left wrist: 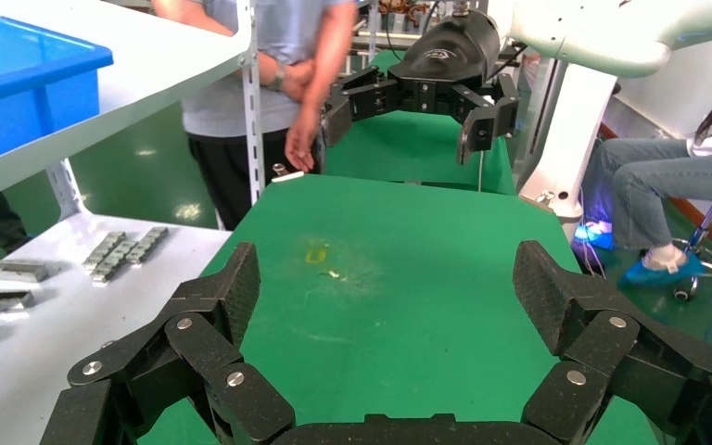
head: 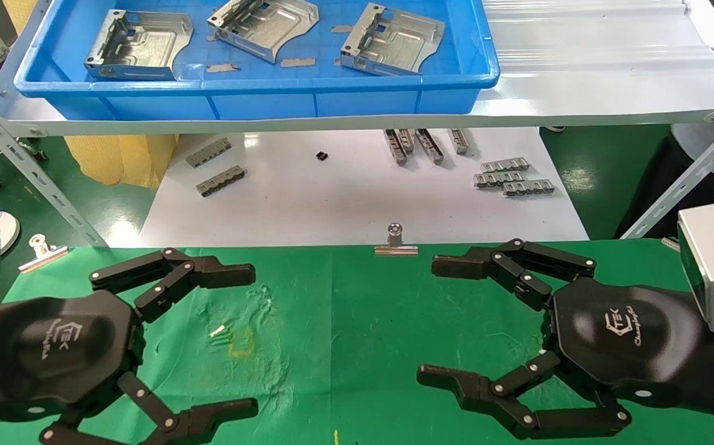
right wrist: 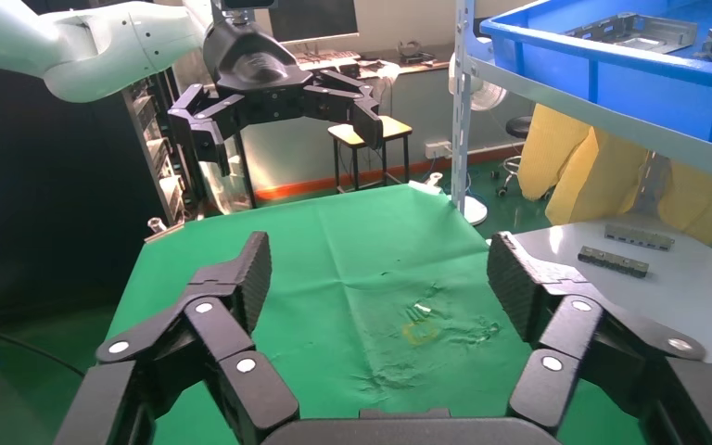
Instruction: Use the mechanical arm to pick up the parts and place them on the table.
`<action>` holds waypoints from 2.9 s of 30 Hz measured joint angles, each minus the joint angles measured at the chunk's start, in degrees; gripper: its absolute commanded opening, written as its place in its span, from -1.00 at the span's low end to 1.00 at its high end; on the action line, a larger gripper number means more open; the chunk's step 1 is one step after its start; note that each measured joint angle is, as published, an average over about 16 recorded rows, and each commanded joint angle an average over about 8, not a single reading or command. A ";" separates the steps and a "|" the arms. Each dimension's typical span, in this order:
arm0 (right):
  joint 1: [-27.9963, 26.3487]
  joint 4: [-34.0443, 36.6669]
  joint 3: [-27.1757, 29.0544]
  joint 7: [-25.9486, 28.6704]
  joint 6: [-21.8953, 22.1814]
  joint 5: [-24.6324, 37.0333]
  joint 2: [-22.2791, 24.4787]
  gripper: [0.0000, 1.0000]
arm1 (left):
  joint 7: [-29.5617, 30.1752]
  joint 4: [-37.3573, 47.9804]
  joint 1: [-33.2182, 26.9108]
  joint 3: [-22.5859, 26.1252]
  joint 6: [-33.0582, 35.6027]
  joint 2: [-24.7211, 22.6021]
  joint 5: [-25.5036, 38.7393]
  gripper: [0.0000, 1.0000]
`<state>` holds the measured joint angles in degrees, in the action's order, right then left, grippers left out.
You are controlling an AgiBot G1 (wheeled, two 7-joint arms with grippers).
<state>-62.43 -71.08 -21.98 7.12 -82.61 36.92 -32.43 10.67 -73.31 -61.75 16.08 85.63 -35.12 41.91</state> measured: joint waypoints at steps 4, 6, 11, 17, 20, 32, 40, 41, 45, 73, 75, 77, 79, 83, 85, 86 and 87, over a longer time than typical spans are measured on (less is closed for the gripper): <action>0.00 0.00 0.00 0.00 0.00 0.00 0.00 -1.00 | 0.00 0.00 0.00 0.00 0.00 0.00 0.00 1.00; 0.00 0.00 0.00 0.00 0.00 0.00 0.00 -1.00 | 0.00 0.00 0.00 0.00 0.00 0.00 0.00 1.00; 0.00 0.00 0.00 0.00 0.00 0.00 0.00 -1.00 | 0.00 0.00 0.00 0.00 0.00 0.00 0.00 1.00; 0.00 0.00 0.00 0.00 0.00 0.00 0.00 -1.00 | 0.00 0.00 0.00 0.00 0.00 0.00 0.00 1.00; 0.00 0.00 0.00 0.00 0.00 0.00 0.00 -1.00 | 0.00 0.00 0.00 0.00 0.00 0.00 0.00 1.00; 0.00 0.00 0.00 0.00 0.00 0.00 0.00 -1.00 | 0.15 -0.06 -1.17 0.12 -0.08 -0.39 0.35 1.00; 0.00 0.00 0.00 0.00 0.00 0.00 0.00 -1.00 | 0.89 5.05 -11.21 2.31 -0.60 -4.54 5.29 1.00; 0.00 0.00 0.00 0.00 0.00 0.00 0.00 -1.00 | 0.85 6.66 -13.27 2.83 -0.81 -5.54 6.45 1.00; 0.00 0.00 0.00 0.00 0.00 0.00 0.00 -1.00 | 0.26 15.48 -22.64 5.15 -3.14 -10.46 12.12 1.00; 0.00 0.00 -0.01 0.00 0.00 0.00 0.00 1.00 | -9.29 70.59 -54.10 13.24 -39.79 -38.43 33.83 -1.00; 0.00 0.00 -0.01 0.00 0.00 0.00 0.00 1.00 | -9.54 71.21 -54.12 13.24 -40.60 -38.78 33.85 -1.00; 0.00 0.00 -0.01 0.00 0.00 0.00 0.00 1.00 | -9.82 71.65 -54.09 13.23 -41.31 -39.04 33.84 -1.00; 0.00 0.00 -0.01 0.00 0.00 0.00 0.00 1.00 | -10.12 71.92 -54.03 13.20 -41.92 -39.24 33.81 -1.00; 0.00 0.00 -0.01 0.00 0.00 0.00 0.00 1.00 | -10.78 72.18 -53.90 13.07 -42.89 -39.52 33.64 -1.00; 0.00 0.00 -0.01 0.00 0.00 0.00 0.00 1.00 | -11.09 72.25 -53.83 13.01 -43.30 -39.64 33.55 -1.00; 0.00 0.00 -0.01 0.00 0.00 0.00 0.00 1.00 | -11.23 72.28 -53.80 12.97 -43.50 -39.69 33.49 -1.00; 0.00 0.00 -0.01 0.00 0.00 0.00 0.00 1.00 | -11.35 72.32 -53.76 12.92 -43.70 -39.75 33.43 -1.00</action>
<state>-62.43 -71.08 -21.98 7.11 -82.60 36.92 -32.43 -0.67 -0.99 -115.51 29.00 41.93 -74.87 75.34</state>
